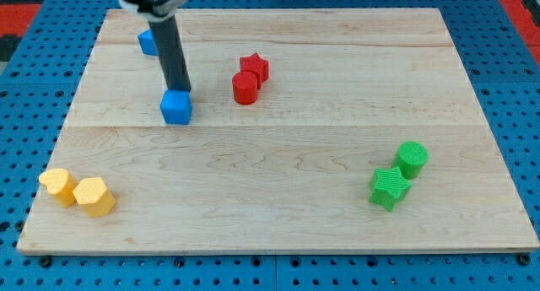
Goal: Place the blue blocks to the bottom center of the board
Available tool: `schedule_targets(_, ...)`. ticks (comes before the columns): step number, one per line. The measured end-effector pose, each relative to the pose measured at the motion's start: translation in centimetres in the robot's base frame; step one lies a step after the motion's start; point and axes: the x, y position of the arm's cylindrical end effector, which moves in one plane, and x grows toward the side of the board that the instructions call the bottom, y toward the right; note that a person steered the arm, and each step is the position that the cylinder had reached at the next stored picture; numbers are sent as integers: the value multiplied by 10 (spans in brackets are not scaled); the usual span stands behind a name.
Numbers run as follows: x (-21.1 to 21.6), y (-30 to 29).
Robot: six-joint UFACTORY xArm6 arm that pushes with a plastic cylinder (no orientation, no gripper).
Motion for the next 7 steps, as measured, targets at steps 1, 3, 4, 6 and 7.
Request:
schedule_targets(1,63,20)
schedule_targets(3,103,-39)
schedule_targets(4,110,18)
schedule_targets(6,92,57)
schedule_targets(7,130,118)
